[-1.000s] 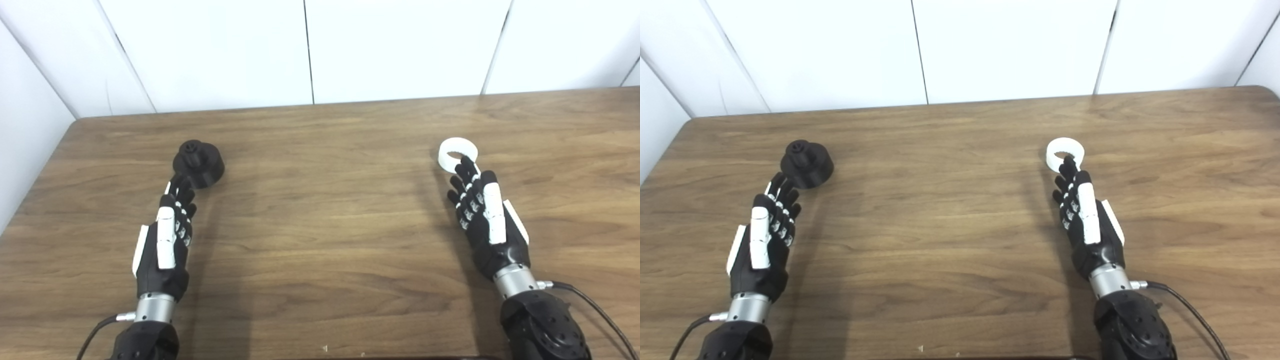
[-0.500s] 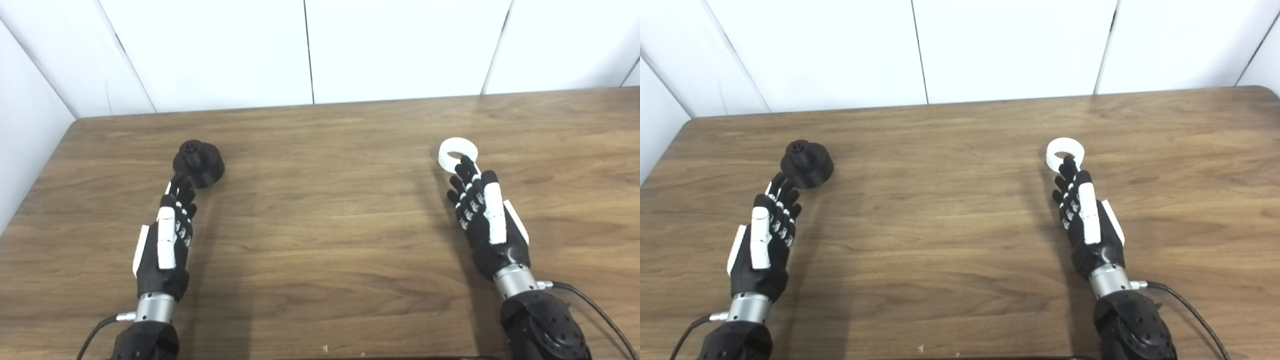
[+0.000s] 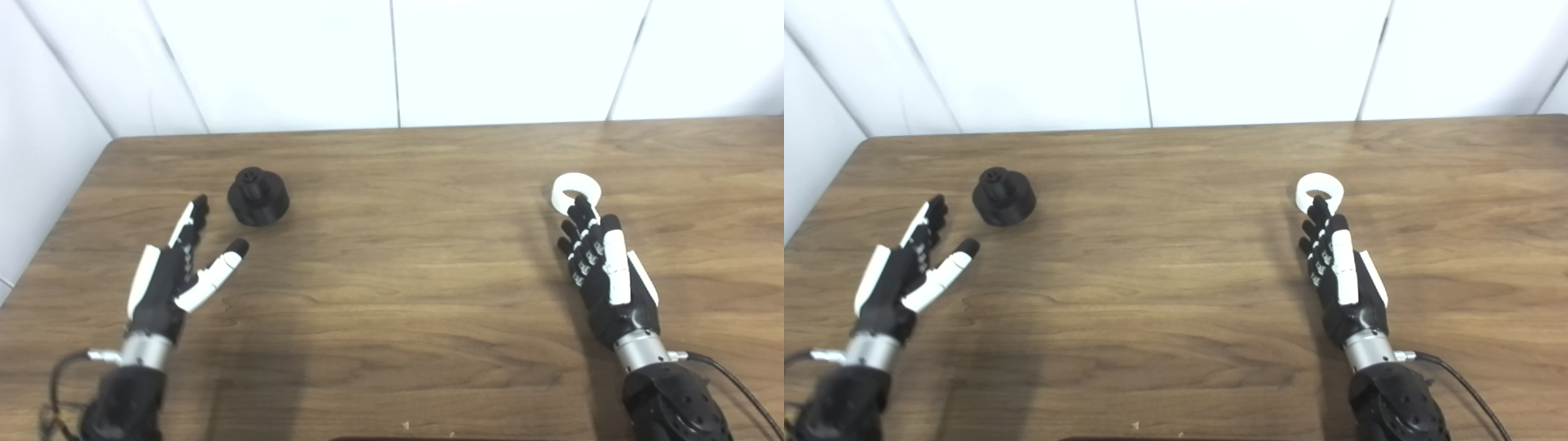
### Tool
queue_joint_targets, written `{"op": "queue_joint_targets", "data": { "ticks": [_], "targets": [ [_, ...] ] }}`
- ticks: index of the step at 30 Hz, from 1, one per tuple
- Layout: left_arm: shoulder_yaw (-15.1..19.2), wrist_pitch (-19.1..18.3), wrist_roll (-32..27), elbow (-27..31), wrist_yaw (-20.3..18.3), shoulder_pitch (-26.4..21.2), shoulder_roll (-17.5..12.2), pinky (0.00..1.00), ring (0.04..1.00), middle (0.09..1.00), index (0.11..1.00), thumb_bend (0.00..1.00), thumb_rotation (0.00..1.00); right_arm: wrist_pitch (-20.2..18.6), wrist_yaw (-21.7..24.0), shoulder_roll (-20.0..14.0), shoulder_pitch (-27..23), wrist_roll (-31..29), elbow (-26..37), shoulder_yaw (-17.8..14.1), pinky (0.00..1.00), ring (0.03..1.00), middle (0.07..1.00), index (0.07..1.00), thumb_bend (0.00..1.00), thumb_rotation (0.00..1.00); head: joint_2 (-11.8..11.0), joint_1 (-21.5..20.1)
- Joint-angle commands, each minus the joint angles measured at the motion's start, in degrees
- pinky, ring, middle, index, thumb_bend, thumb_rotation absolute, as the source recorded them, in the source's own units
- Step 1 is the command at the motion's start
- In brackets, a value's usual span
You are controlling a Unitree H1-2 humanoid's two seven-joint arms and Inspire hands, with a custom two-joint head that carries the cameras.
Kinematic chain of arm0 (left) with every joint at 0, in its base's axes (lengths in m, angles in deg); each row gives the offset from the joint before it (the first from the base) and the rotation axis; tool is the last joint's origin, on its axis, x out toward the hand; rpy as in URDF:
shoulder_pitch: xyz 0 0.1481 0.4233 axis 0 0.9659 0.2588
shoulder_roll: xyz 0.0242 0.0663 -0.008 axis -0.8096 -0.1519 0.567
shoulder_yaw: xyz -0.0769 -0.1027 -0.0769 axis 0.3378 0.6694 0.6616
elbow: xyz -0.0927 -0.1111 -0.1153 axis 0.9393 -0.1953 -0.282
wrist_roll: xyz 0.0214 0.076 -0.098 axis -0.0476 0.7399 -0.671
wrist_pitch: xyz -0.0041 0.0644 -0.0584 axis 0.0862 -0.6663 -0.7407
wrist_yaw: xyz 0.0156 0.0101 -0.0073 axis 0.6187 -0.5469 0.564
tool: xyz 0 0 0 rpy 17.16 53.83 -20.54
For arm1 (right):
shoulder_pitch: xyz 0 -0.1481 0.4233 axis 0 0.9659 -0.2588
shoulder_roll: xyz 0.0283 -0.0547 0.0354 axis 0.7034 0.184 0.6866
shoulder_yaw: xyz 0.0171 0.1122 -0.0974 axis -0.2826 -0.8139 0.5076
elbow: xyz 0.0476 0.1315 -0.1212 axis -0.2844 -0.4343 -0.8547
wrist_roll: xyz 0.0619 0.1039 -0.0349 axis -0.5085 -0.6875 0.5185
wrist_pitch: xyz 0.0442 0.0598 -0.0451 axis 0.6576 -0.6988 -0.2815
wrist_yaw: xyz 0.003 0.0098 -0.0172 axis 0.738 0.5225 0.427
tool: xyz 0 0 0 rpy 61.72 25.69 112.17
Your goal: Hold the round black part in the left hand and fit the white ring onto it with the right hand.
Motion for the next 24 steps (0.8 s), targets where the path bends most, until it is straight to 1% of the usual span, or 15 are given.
{"op": "queue_joint_targets", "data": {
  "ticks": [1,5,7,12,13,16,19,21,24],
  "targets": [
    [0.43,-1.21,1.74,0.99,-0.51,-3.57,-3.3,1.0,1.0,1.0,0.978,0.82,0.41,2.59,0.9,-0.1,-1.3,-0.49,0.55,0.06,1.0,1.0,1.0,0.981,0.56,1.0,0.02,0.07],
    [-1.77,-1.71,6.6,-2.41,-1.13,-6.36,-7.76,1.0,1.0,1.0,0.973,0.86,0.41,2.7,0.99,-0.37,-1.38,-0.3,0.23,0.12,1.0,1.0,1.0,0.977,0.58,1.0,-0.24,0.49],
    [-2.97,-1.68,8.76,-4.5,-1.57,-7.96,-9.41,1.0,1.0,1.0,0.964,0.89,0.39,2.41,0.96,-0.49,-1.41,-0.2,0.31,0.07,1.0,1.0,1.0,0.974,0.59,1.0,-0.3,0.57],
    [-6.09,1.21,13.4,-9.99,-2.11,-10.95,-12.68,1.0,1.0,1.0,0.93,0.91,0.35,2.3,1.07,-0.83,-1.47,-0.2,0.38,0.12,1.0,1.0,1.0,0.972,0.59,1.0,-0.51,0.69],
    [-7.27,1.55,14.62,-11.86,-2.78,-12.06,-13.82,1.0,1.0,1.0,0.925,0.92,0.35,2.18,1.01,-0.86,-1.46,-0.14,0.47,0.12,1.0,1.0,1.0,0.97,0.59,1.0,-0.65,0.64],
    [-9.64,2.27,16.84,-15.94,-4.35,-14.47,-15.99,1.0,1.0,0.999,0.919,0.93,0.36,2.01,0.97,-1.0,-1.42,0.02,0.65,0.2,1.0,1.0,1.0,0.97,0.6,1.0,-0.72,0.55],
    [-11.65,3.13,18.24,-19.56,-5.63,-16.56,-17.41,0.99,1.0,0.997,0.911,0.94,0.35,1.9,0.74,-0.99,-1.38,0.25,0.91,0.21,1.0,1.0,1.0,0.969,0.6,1.0,-0.74,0.37],
    [-12.87,3.6,19.16,-21.79,-6.23,-17.85,-17.97,0.99,1.0,0.997,0.908,0.94,0.34,1.88,0.69,-1.03,-1.33,0.34,1.06,0.18,1.0,1.0,1.0,0.967,0.6,1.0,-0.79,0.26],
    [-14.48,5.35,20.18,-25.64,-6.58,-19.72,-18.41,0.98,1.0,0.993,0.902,0.95,0.34,2.09,0.87,-1.21,-1.25,0.25,1.15,0.11,1.0,1.0,1.0,0.969,0.6,1.0,-0.82,0.22]
  ]
}}
